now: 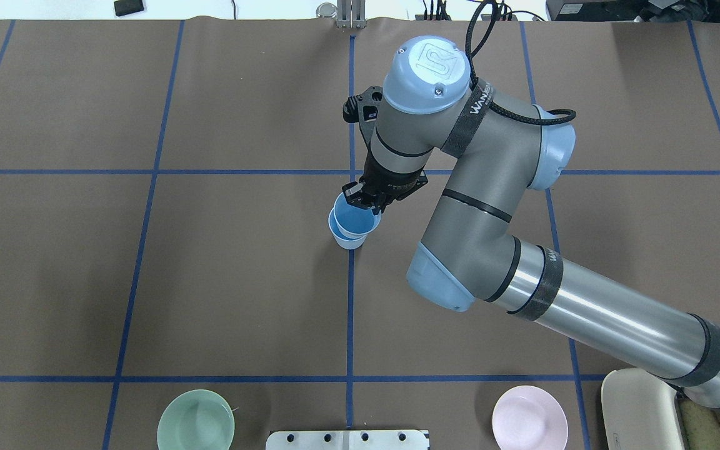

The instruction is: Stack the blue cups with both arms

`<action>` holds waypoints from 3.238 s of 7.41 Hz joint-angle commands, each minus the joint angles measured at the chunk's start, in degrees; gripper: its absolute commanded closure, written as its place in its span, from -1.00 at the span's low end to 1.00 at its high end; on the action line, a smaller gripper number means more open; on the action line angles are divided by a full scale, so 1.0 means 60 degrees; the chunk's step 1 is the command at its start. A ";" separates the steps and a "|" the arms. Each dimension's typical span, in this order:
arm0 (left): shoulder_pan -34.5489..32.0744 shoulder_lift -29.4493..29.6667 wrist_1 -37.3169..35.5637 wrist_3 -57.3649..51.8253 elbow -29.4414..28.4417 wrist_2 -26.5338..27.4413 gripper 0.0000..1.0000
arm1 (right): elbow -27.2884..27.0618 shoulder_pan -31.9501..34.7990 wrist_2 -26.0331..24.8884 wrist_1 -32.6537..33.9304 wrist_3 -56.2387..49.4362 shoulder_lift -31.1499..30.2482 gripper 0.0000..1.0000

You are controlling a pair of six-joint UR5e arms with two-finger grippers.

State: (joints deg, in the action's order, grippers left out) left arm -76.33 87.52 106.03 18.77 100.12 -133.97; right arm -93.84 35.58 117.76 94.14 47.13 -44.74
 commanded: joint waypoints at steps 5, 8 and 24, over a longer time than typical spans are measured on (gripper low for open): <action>-0.0432 -0.0027 -0.0167 -0.0022 -0.0002 -0.0171 -0.93 | 0.0187 0.0147 0.0015 -0.0265 -0.0002 0.0001 -1.00; -0.1820 0.0468 -0.2560 -0.2460 0.0027 -0.0200 -0.94 | -0.0383 0.1988 0.0470 -0.0265 -0.0338 -0.0788 -1.00; -0.2220 0.0398 -0.3053 -0.2938 -0.0207 -0.0215 -0.95 | -0.0868 0.7942 0.1671 -0.0953 -0.6624 -0.7763 -1.00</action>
State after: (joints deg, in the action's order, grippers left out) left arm -89.65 89.97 87.72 1.15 98.88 -135.26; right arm -98.78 82.51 127.09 88.39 8.32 -90.30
